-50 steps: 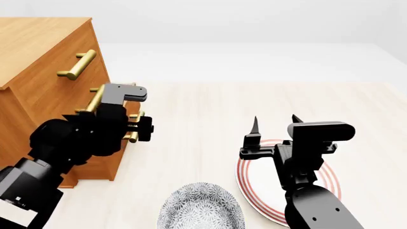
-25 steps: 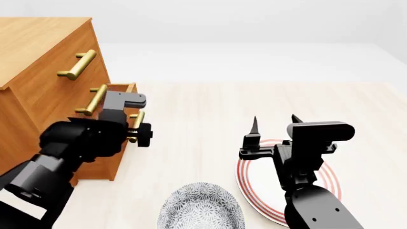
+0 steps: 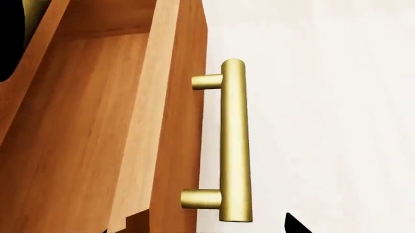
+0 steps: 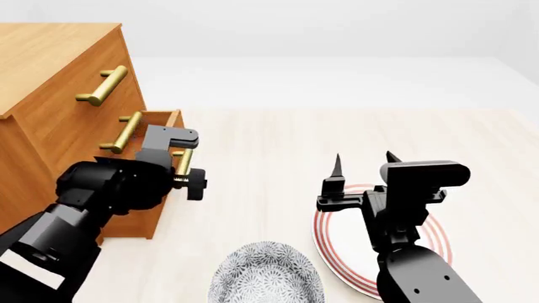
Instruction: Open the bottom drawer of the cabinet.
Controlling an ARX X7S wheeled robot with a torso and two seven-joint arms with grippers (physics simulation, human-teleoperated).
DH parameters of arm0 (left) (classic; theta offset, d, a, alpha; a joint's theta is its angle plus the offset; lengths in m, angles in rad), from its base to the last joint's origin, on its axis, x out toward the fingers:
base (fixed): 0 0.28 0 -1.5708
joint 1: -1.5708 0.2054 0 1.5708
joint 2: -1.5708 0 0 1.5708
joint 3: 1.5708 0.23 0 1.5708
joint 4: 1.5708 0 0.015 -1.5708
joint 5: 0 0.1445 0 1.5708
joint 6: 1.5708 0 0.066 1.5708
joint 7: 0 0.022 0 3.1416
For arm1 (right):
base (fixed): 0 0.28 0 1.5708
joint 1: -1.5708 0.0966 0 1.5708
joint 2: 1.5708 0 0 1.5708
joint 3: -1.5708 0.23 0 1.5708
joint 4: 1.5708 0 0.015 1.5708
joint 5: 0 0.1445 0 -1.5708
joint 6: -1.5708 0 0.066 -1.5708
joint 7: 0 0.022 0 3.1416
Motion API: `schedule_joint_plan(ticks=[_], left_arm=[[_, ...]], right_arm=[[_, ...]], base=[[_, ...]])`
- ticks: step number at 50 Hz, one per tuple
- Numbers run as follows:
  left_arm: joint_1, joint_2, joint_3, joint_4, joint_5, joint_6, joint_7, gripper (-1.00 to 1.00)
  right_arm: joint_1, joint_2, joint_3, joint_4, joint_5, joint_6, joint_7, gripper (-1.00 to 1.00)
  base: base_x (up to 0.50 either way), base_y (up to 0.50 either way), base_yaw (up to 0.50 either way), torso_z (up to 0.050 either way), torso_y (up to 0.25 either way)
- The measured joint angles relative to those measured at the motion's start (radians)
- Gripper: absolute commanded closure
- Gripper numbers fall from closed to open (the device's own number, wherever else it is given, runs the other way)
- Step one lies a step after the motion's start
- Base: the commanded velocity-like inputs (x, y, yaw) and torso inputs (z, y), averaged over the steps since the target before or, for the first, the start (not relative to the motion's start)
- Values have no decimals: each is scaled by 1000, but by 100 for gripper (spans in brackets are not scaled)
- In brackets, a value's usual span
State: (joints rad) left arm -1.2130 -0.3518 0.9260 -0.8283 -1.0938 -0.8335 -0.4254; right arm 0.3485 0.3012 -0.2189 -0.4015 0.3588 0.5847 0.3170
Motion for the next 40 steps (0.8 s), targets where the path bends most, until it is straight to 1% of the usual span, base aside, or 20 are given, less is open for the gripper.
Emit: schedule_joint_plan(ticks=[21, 40], left_arm=[[20, -11, -6, 121, -47, -33, 15, -100], [31, 33, -15, 179, -77, -37, 35, -100]], right_arm=[[4, 6, -5, -9, 6, 5, 9, -100], [7, 11, -9, -8, 12, 4, 14, -100]], base=[[0, 0, 0, 0, 0], [0, 0, 0, 0, 0]])
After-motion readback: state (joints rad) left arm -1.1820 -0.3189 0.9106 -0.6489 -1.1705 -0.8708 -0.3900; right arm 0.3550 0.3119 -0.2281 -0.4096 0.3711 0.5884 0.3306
